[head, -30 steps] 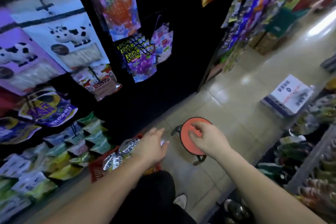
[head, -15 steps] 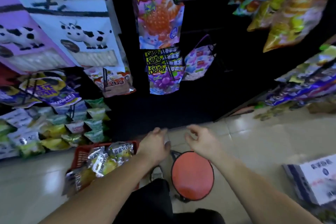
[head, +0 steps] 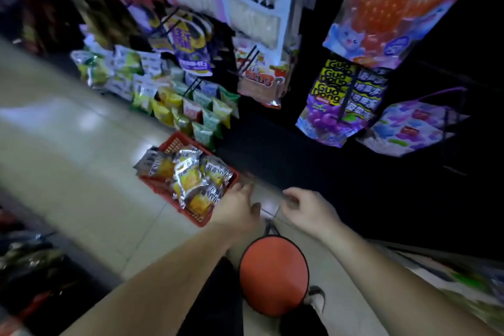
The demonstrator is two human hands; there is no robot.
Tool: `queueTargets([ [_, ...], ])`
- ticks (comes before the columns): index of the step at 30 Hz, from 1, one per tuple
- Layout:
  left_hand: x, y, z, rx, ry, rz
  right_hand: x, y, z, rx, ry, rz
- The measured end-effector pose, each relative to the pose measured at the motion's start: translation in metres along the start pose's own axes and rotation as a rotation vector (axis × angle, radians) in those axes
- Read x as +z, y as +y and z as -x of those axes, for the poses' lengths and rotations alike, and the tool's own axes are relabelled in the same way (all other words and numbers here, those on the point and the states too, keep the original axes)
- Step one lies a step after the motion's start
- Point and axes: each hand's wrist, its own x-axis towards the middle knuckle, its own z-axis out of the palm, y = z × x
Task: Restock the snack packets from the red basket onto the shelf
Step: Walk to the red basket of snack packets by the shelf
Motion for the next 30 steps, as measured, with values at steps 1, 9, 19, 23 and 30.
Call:
queueTargets([
  [1,0.0,-0.009,0.004,-0.012,0.013,0.007,0.003,-0.007,-0.004,-0.012,-0.02,0.014],
  [9,0.003,-0.123,-0.054,-0.105,-0.037,0.046,0.066,-0.077,-0.098,-0.042,-0.096,0.154],
  [19,0.117,-0.222,-0.203,-0.164,-0.101,0.05,0.179,-0.029,-0.281,-0.05,-0.103,0.243],
  [23,0.177,-0.262,-0.267,-0.214,-0.034,0.051,0.236,0.0,-0.367,-0.172,-0.095,0.24],
  [30,0.219,-0.323,-0.339,-0.182,0.232,-0.348,0.317,0.026,-0.466,-0.276,0.04,0.062],
])
